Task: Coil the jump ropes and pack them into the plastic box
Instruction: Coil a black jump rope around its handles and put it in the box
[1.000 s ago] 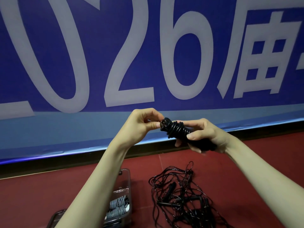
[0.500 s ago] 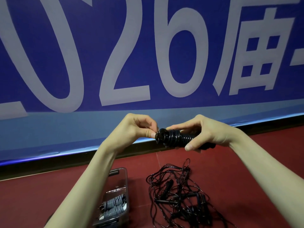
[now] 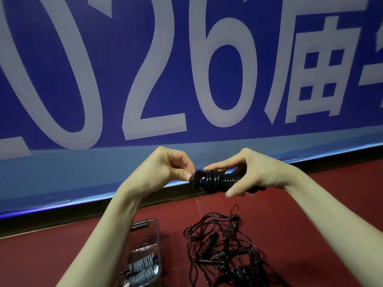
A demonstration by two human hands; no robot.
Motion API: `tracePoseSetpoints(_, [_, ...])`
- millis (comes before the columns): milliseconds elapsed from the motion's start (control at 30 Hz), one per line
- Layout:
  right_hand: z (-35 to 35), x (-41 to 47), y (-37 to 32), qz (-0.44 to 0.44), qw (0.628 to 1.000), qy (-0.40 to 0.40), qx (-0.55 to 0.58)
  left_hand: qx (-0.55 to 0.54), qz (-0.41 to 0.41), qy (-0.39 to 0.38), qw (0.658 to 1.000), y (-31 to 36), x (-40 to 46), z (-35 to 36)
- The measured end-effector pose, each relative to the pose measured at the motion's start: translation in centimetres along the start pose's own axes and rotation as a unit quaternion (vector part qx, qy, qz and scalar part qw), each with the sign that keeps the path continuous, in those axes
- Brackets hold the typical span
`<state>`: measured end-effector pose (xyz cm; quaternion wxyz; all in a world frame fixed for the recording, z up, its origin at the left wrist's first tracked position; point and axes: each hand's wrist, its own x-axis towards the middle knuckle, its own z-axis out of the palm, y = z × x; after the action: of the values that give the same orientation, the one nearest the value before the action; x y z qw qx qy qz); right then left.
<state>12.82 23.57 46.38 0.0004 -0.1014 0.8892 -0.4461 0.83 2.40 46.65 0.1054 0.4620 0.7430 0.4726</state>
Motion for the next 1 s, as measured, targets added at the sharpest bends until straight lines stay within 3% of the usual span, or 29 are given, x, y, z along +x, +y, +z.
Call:
tracePoseSetpoints(133, [0.5, 0.2, 0.0, 0.007, 0.999, -0.016, -0.035, 0.032, -0.024, -0.026, 0.999, -0.2, 0.0, 0.7])
tracePoseSetpoints(367, [-0.3, 0.2, 0.7, 0.007, 0.998, -0.001, 0.056, -0.132, 0.016, 0.012, 0.991, -1.0, 0.1, 1.3])
tracePoseSetpoints(500, [-0.5, 0.8, 1.3, -0.018, 0.998, 0.017, 0.052, -0.192, 0.042, 0.006, 0.980, -1.3, 0.6, 1.5])
tracePoseSetpoints(733, [-0.5, 0.7, 1.5, -0.031, 0.997, 0.022, 0.060, -0.128, 0.024, 0.013, 0.991, -1.1, 0.7, 1.0])
tracePoseSetpoints(1000, [-0.3, 1.1, 1.5, -0.032, 0.995, 0.063, 0.067, -0.134, 0.012, 0.032, 0.990, -0.7, 0.4, 0.6])
